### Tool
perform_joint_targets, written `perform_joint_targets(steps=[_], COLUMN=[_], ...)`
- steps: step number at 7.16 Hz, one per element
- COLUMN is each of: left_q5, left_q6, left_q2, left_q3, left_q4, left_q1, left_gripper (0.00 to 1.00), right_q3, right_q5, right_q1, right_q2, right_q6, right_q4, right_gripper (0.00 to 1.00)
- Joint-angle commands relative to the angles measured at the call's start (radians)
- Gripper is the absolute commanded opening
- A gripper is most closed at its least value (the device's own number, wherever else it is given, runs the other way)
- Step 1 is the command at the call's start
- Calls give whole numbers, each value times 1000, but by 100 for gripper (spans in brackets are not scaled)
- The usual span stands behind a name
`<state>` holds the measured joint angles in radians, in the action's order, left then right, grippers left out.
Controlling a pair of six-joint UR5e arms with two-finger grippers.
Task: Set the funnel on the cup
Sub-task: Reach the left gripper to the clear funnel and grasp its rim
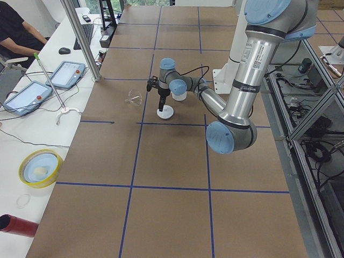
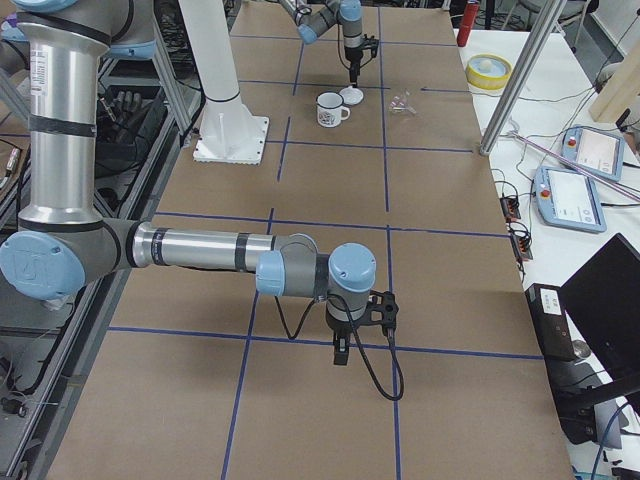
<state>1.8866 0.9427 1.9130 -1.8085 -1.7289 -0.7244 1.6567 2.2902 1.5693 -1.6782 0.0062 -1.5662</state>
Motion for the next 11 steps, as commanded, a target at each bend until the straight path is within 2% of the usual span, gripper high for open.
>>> perform_joint_targets(steps=[1, 3, 4, 6, 8, 11], left_q5=[5, -4, -36, -185, -311, -368], left_q6=[113, 507, 660, 1009, 1161, 1186], left_q2=[53, 148, 184, 231, 261, 274], left_q3=[0, 21, 68, 286, 356, 472], left_q4=[3, -12, -61, -335, -379, -518], left_q1=[-108, -122, -121, -29, 22, 33], left_gripper=[100, 100, 100, 100, 100, 100], right_q3=[-2, 0, 0, 0, 0, 0], right_q5=[0, 0, 0, 0, 0, 0], right_q1=[0, 0, 0, 0, 0, 0], right_q2=[0, 0, 0, 0, 0, 0], right_q6=[0, 0, 0, 0, 0, 0], right_q4=[0, 0, 0, 0, 0, 0], right_gripper=[100, 100, 100, 100, 100, 100])
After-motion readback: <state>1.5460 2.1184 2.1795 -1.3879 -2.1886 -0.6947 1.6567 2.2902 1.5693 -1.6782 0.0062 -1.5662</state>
